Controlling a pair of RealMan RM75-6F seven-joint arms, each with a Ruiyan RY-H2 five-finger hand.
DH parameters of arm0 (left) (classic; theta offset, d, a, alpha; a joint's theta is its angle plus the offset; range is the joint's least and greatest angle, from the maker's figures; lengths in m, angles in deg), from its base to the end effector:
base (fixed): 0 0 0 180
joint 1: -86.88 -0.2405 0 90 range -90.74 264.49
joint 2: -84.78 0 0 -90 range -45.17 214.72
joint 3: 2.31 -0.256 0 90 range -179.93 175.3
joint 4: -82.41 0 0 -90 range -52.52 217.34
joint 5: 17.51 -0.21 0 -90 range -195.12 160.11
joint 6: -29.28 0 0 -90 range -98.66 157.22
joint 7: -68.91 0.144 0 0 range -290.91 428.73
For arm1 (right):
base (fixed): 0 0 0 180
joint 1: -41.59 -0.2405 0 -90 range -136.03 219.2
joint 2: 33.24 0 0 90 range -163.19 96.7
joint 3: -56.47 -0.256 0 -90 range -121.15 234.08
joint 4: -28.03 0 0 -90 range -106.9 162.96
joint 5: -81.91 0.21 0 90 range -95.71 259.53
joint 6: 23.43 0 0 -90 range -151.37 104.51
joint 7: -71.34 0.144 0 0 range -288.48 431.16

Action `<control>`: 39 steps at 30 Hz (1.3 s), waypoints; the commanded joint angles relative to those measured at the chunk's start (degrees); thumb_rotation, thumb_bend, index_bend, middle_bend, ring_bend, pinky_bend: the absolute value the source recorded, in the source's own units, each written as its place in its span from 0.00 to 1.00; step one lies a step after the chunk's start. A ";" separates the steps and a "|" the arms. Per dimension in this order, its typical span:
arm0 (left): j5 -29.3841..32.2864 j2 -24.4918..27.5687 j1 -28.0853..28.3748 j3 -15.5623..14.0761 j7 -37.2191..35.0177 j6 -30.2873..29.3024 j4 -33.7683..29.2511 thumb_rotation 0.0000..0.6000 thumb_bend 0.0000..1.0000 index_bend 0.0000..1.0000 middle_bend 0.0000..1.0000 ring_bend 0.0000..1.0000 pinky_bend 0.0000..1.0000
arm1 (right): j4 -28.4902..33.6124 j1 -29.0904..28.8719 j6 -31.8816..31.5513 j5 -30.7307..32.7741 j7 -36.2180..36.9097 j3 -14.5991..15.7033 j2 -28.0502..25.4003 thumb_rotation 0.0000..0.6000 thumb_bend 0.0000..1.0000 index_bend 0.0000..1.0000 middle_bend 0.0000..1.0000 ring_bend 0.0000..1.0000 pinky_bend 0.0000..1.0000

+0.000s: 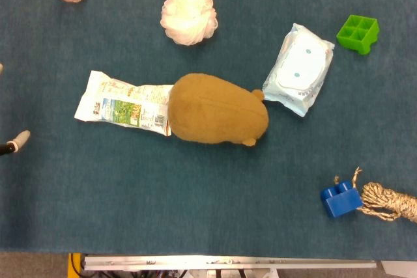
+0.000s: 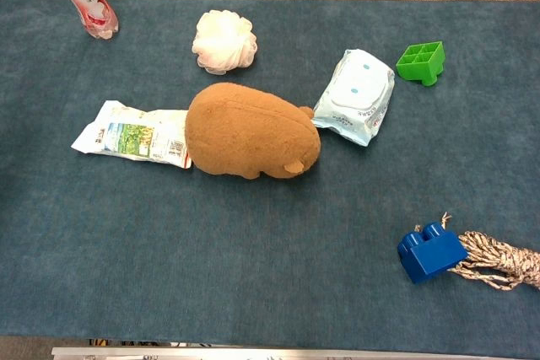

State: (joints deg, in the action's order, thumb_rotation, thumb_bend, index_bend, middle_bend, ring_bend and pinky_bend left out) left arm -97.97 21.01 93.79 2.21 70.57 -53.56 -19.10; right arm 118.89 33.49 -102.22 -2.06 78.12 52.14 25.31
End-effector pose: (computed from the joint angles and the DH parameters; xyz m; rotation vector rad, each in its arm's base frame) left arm -0.2840 0.1940 0.1498 -1.3098 -1.0340 -0.9765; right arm -0.3207 -0.2053 0.1864 1.4133 -0.9400 0.8815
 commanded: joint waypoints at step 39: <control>-9.98 -9.16 19.27 -0.57 -29.79 21.56 13.87 0.40 0.10 0.05 0.06 0.07 0.00 | 3.56 0.23 -3.70 0.01 -1.91 -2.00 -2.88 1.00 0.04 0.25 0.28 0.17 0.17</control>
State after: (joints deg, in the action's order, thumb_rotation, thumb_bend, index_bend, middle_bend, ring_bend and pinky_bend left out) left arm -107.89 13.24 111.97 1.66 41.32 -32.94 -6.45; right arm 122.46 33.71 -105.92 -2.07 76.20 50.13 22.44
